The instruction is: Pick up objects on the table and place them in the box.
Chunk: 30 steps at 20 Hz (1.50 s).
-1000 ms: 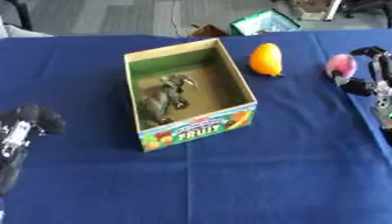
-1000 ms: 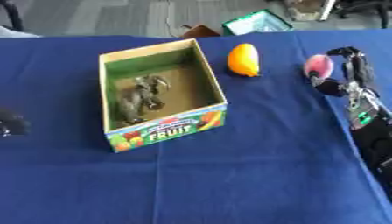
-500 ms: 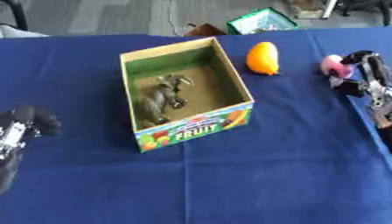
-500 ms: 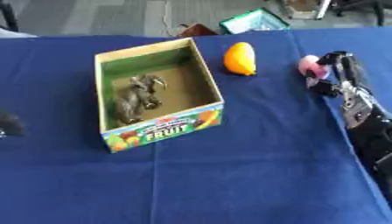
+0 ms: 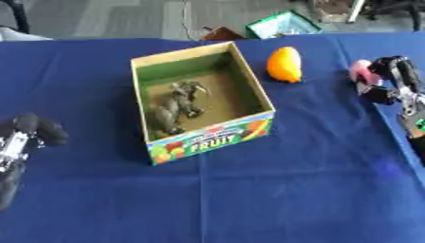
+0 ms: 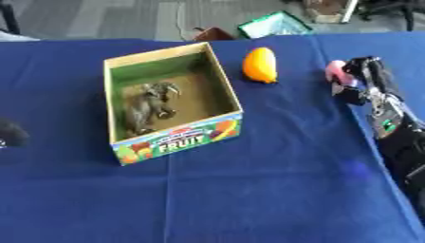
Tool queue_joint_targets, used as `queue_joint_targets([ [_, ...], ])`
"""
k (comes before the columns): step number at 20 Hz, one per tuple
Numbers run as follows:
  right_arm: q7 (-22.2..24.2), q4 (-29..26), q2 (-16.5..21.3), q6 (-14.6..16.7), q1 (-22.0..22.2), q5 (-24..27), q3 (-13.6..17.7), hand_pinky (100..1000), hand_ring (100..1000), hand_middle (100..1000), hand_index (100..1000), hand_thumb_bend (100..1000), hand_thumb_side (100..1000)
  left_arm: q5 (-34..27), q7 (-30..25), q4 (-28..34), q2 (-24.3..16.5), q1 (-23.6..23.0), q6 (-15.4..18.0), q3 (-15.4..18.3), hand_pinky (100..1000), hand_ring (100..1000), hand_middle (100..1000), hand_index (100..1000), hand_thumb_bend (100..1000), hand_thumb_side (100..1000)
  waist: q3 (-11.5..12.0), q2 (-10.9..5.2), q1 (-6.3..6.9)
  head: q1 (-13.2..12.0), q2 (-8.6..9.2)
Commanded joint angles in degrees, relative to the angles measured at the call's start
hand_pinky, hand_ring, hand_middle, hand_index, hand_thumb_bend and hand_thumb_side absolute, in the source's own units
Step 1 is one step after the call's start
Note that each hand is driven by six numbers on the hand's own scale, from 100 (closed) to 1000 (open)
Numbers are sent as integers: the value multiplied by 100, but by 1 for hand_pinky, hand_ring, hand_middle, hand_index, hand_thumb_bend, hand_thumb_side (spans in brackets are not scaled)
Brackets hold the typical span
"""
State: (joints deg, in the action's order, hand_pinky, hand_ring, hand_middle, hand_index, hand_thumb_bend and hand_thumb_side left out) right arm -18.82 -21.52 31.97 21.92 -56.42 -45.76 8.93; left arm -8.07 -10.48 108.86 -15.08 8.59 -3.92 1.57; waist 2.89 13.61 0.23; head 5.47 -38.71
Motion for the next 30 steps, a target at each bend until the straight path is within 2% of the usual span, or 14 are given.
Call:
queue_joint_targets([
  [1,20,-415,76,139,-117,110,77,597,511,307,270,100,100,-46,-5,75,-57,23,-7,18,646,629,565,596,208,646,-15,-139,-24,-23,-25],
  [5,376,-1168,-56,400,-222,297,106,592,505,305,268,100,100,-72,-8,67,-64,23,-13,16,646,630,566,596,206,643,-38,-194,-41,-20,-45],
  [9,919,-1971,-277,723,-361,678,-31,589,501,307,271,100,100,-94,-13,61,-65,16,-16,14,646,630,566,597,206,643,-41,-238,-50,10,-60],
  [13,1408,-2657,-550,1042,-523,1120,-314,585,497,309,275,100,100,-108,-26,57,-66,17,-18,6,647,631,566,597,205,642,-37,-264,-57,42,-66],
  [17,1822,-3108,-844,1301,-665,1474,-628,583,496,316,283,100,100,-121,-43,54,-65,27,-21,-7,647,631,567,597,205,642,-27,-278,-67,79,-52],
  [23,2393,-3121,-1418,1791,-723,1360,-945,597,512,331,298,100,100,-149,-67,52,-52,50,-23,-24,647,632,568,598,203,639,20,-306,-61,155,-25],
  [28,2806,-2901,-1791,2282,-614,941,-1077,617,539,364,332,100,100,-160,-81,50,-43,58,-26,-32,647,633,568,598,202,641,38,-303,-49,193,-32],
  [30,2952,-2812,-1884,2490,-575,702,-1124,654,591,439,414,100,100,-163,-89,52,-37,66,-25,-38,647,634,569,598,201,641,43,-296,-42,198,-27],
])
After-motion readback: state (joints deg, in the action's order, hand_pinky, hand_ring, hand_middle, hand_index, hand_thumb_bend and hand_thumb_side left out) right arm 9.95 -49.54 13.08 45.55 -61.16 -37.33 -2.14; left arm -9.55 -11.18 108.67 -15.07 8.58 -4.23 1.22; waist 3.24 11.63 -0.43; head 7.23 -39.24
